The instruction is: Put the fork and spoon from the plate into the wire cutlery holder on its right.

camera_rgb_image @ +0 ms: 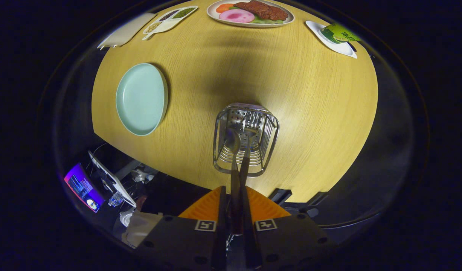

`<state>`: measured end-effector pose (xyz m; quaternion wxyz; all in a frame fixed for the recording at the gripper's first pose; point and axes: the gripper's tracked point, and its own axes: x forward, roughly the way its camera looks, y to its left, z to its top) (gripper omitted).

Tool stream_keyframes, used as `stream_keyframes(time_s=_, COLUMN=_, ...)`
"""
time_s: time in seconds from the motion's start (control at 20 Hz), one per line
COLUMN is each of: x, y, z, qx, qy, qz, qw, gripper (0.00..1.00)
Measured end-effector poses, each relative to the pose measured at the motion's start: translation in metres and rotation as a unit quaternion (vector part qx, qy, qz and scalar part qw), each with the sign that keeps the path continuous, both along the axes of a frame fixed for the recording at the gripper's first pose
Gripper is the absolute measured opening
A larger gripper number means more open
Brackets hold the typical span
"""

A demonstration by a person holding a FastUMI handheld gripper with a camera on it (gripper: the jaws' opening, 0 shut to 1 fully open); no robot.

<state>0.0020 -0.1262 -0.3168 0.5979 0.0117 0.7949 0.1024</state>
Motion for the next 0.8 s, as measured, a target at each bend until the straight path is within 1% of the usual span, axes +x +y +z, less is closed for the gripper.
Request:
stream_keyframes(time_s=0.05, x=0.002, y=0.003, z=0.003, qx=0.007, qy=-0.003, qz=-0.003, qw=1.000, gripper=0.33)
stream_keyframes(time_s=0.15, x=0.011, y=0.007, z=0.012, qx=0.021, qy=-0.029, qz=-0.010, qw=0.999, gripper=0.46)
stream_keyframes(time_s=0.25, x=0.022, y=0.009, z=0.025, qx=0.033, qy=-0.064, qz=-0.020, qw=0.997, gripper=0.71)
stream_keyframes(time_s=0.3, x=0.026, y=0.011, z=0.033, qx=0.041, qy=-0.083, qz=-0.027, qw=0.995, gripper=0.85)
stream_keyframes(time_s=0.4, x=0.033, y=0.015, z=0.053, qx=0.055, qy=-0.121, qz=-0.038, qw=0.990, gripper=0.99)
stream_keyframes(time_s=0.5, x=0.041, y=0.019, z=0.074, qx=0.070, qy=-0.168, qz=-0.054, qw=0.982, gripper=1.00)
stream_keyframes(time_s=0.6, x=0.051, y=0.027, z=0.099, qx=0.089, qy=-0.223, qz=-0.075, qw=0.968, gripper=1.00)
stream_keyframes(time_s=0.7, x=0.058, y=0.037, z=0.126, qx=0.109, qy=-0.282, qz=-0.091, qw=0.949, gripper=0.99)
stream_keyframes(time_s=0.8, x=0.060, y=0.049, z=0.159, qx=0.132, qy=-0.346, qz=-0.095, qw=0.924, gripper=1.00)
